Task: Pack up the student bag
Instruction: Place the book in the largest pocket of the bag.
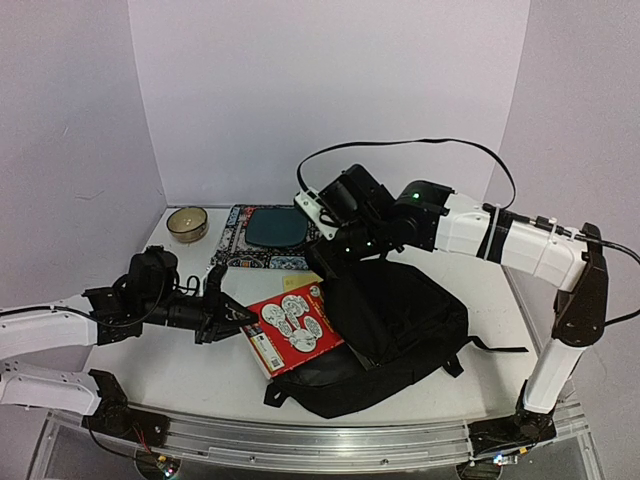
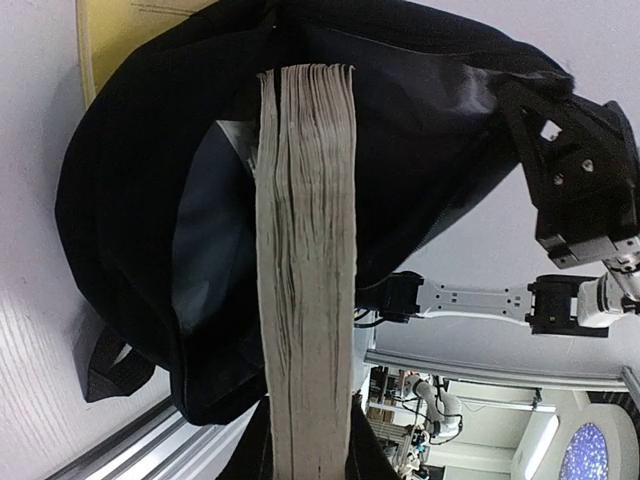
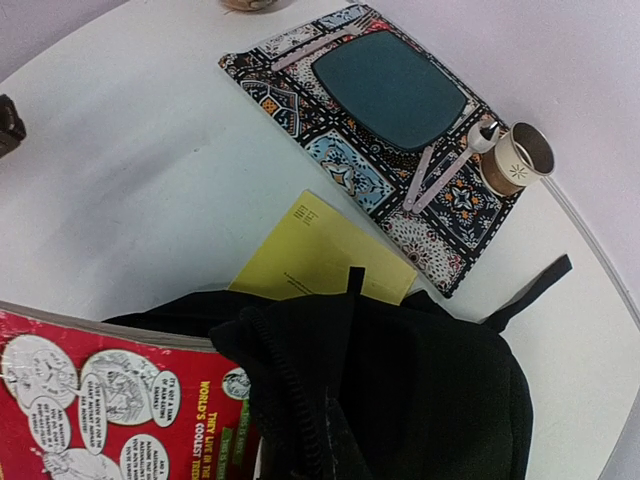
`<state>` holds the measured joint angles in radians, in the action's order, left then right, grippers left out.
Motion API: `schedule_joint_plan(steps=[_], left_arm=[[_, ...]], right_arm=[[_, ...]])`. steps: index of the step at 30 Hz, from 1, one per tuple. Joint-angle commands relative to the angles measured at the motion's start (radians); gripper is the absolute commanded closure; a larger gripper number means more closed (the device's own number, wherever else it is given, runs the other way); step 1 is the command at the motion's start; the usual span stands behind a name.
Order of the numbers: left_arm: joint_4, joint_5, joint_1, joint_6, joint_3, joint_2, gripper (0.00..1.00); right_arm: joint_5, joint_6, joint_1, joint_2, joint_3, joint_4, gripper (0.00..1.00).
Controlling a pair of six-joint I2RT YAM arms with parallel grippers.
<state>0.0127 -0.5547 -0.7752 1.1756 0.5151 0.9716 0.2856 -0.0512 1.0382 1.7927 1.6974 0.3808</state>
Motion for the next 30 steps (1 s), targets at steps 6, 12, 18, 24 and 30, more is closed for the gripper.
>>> schedule_joint_plan(steps=[6,12,18,24,30], left_arm=[[0.176,-0.026,-0.025,-0.029,0.111,0.09,1.0],[0.23,-0.047,-0.053,-0.018,0.155,0.129,1.0],[0.226,-0.007,-0.056,-0.014,0.152,0.061,1.0],[0.225,-0.007,-0.056,-0.01,0.144,0.079,1.0],[0.254,-0.002,-0.087,-0.046,0.195,0.214,1.0]], right_arm=[[-0.055,0.007,-0.004,-0.087,0.013,-0.077,1.0],[-0.066,0.005,-0.004,-0.095,0.0,-0.085,1.0],[-0.067,0.005,-0.004,-0.103,-0.019,-0.095,1.0],[-0.081,-0.001,-0.005,-0.11,-0.024,-0.103,1.0],[-0.11,-0.017,-0.004,-0.115,-0.031,-0.114,1.0]])
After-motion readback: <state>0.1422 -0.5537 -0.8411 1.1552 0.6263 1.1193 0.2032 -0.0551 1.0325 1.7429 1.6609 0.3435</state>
